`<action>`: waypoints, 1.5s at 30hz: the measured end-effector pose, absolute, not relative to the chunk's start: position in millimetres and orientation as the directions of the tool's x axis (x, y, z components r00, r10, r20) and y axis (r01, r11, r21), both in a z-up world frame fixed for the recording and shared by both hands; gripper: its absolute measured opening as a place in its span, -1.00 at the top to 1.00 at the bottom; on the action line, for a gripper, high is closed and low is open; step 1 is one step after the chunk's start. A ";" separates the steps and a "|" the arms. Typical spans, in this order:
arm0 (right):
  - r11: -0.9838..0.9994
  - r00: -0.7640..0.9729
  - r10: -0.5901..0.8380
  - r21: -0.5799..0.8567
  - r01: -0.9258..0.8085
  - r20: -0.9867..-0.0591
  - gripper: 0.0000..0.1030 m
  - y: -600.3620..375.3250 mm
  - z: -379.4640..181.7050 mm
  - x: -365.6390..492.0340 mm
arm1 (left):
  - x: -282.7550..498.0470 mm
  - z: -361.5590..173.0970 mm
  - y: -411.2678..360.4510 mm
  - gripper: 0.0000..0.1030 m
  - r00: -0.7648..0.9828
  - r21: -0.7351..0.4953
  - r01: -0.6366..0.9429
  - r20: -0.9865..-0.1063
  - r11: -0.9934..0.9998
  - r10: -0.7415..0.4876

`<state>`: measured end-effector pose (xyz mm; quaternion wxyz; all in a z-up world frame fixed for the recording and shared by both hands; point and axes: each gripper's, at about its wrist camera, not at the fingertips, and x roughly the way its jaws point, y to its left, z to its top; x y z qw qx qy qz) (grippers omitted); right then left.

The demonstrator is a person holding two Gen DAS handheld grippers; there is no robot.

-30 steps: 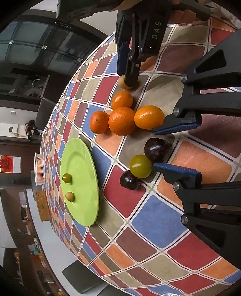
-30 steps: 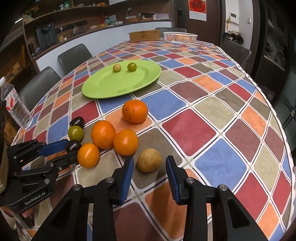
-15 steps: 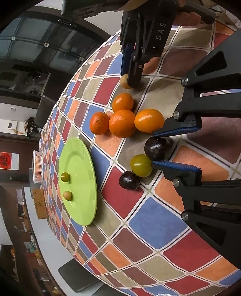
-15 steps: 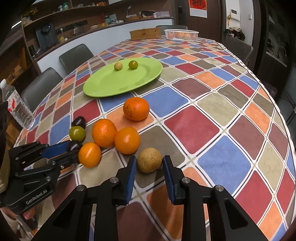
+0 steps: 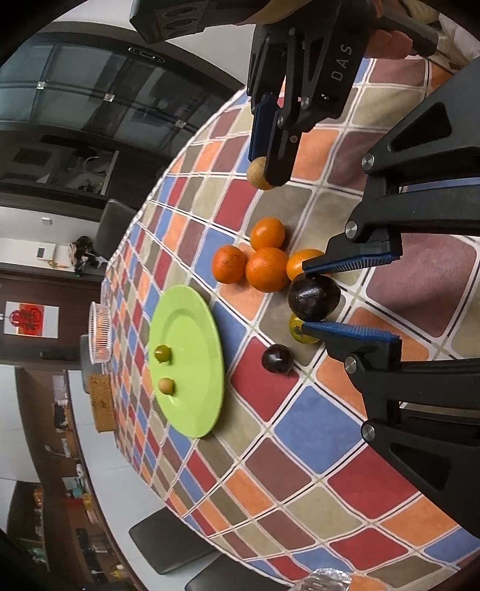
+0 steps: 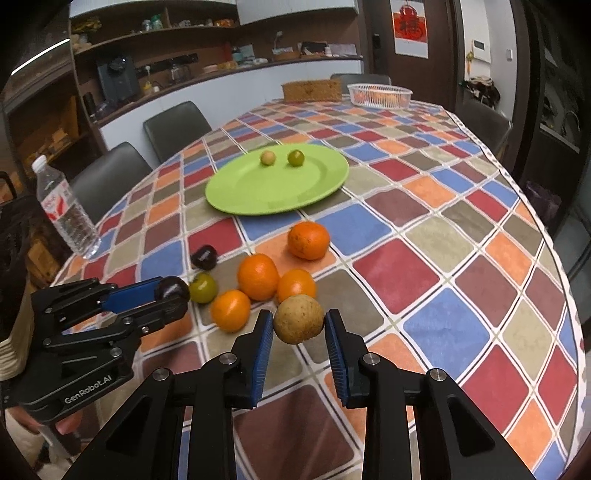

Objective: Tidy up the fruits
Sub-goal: 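Grasp a dark plum with the left tool while the right tool grasps a brown round fruit, then carry the plum and brown fruit onto the green plate and open both tools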

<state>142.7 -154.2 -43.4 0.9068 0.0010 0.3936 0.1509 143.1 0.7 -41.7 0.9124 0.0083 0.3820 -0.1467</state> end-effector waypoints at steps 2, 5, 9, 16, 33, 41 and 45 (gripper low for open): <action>0.952 0.654 0.281 0.120 -0.281 -0.703 0.41 -153.0 -38.1 139.7 | 139.6 -34.2 0.4 0.49 0.678 -0.096 0.279 -0.685 0.955 -0.267; 0.948 0.670 0.295 0.121 -0.295 -0.681 0.41 -150.6 -27.8 134.7 | 135.2 -23.6 -0.3 0.49 0.699 -0.085 0.285 -0.664 0.955 -0.267; 0.943 0.690 0.309 0.116 -0.312 -0.655 0.41 -147.7 -15.7 129.5 | 132.5 -9.0 0.6 0.49 0.726 -0.072 0.286 -0.635 0.956 -0.265; 0.934 0.718 0.339 0.125 -0.334 -0.608 0.41 -143.7 4.2 132.6 | 137.2 10.1 1.3 0.49 0.765 -0.045 0.279 -0.593 0.959 -0.250; 0.928 0.763 0.365 0.136 -0.348 -0.534 0.41 -130.0 41.8 192.6 | 194.0 44.4 16.6 0.49 0.824 -0.008 0.239 -0.527 0.971 -0.207; 0.925 0.748 0.361 0.113 -0.362 -0.558 0.41 -117.4 42.8 232.3 | 232.9 43.1 27.8 0.49 0.814 0.000 0.231 -0.548 0.973 -0.193; 0.922 0.729 0.365 0.114 -0.370 -0.579 0.41 -109.5 41.9 258.6 | 253.5 39.3 33.2 0.49 0.800 -0.015 0.234 -0.565 0.972 -0.201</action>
